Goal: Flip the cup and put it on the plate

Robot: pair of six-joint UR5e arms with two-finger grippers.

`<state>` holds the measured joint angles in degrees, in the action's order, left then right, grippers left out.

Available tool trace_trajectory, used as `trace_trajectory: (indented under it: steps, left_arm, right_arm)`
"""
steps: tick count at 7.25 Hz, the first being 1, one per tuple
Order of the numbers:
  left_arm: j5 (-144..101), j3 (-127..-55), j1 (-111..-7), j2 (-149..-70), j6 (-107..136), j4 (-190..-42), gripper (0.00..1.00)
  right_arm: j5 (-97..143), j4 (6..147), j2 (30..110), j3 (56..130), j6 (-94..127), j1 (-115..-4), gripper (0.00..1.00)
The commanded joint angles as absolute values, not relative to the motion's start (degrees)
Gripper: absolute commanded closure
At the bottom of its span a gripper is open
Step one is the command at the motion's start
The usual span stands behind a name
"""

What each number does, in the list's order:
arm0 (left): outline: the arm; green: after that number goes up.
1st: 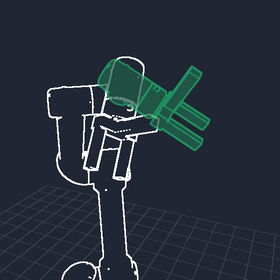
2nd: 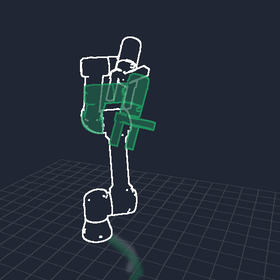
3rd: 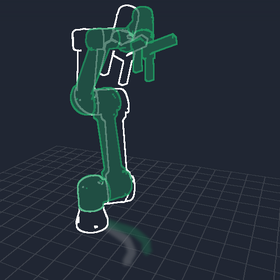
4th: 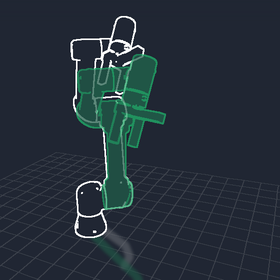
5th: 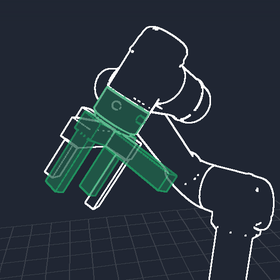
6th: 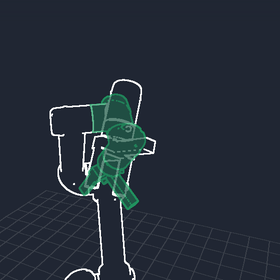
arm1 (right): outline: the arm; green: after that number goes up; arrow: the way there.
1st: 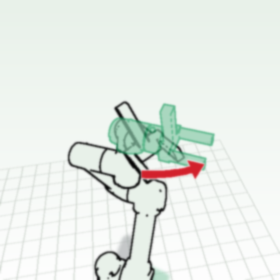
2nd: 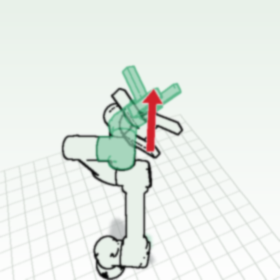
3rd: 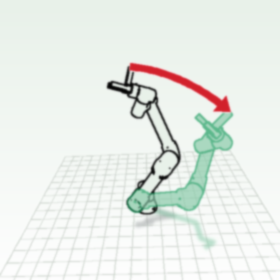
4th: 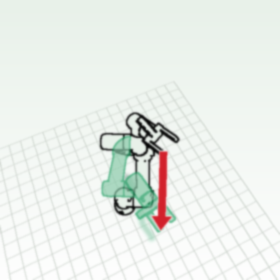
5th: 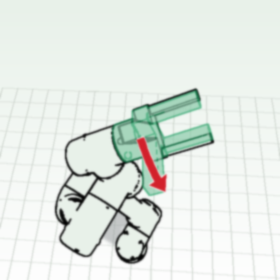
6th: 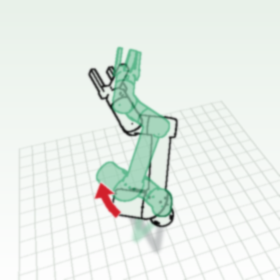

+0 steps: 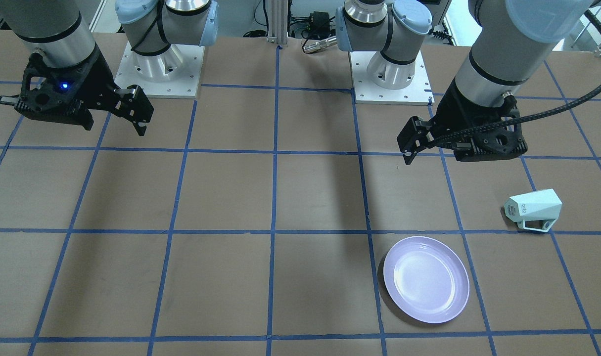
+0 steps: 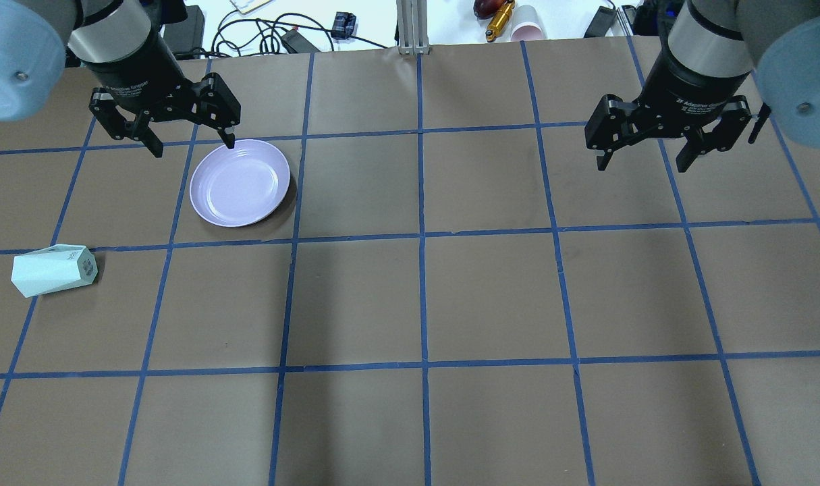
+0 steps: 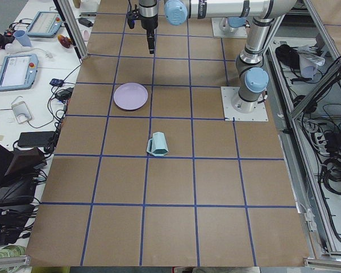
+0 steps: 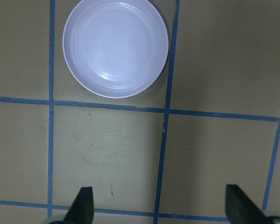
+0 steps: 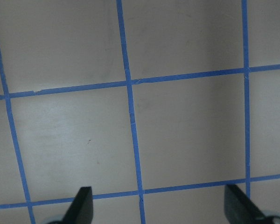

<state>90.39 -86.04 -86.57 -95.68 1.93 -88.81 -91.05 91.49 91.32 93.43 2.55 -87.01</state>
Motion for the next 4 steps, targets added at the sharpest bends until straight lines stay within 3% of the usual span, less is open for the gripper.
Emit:
trace_trajectory:
  steps: [1, 4]
  left_arm:
    - [90.4, -86.0, -86.6, -95.7, 1.9, -88.9, 0.00]
    - [90.5, -86.0, -86.6, -95.5, 1.9, -89.0, 0.00]
  right_arm:
    - [-91.1, 91.5, 91.3, 93.4, 2.5, -87.0, 0.00]
    - [-91.1, 91.5, 91.3, 93.4, 2.5, -87.0, 0.00]
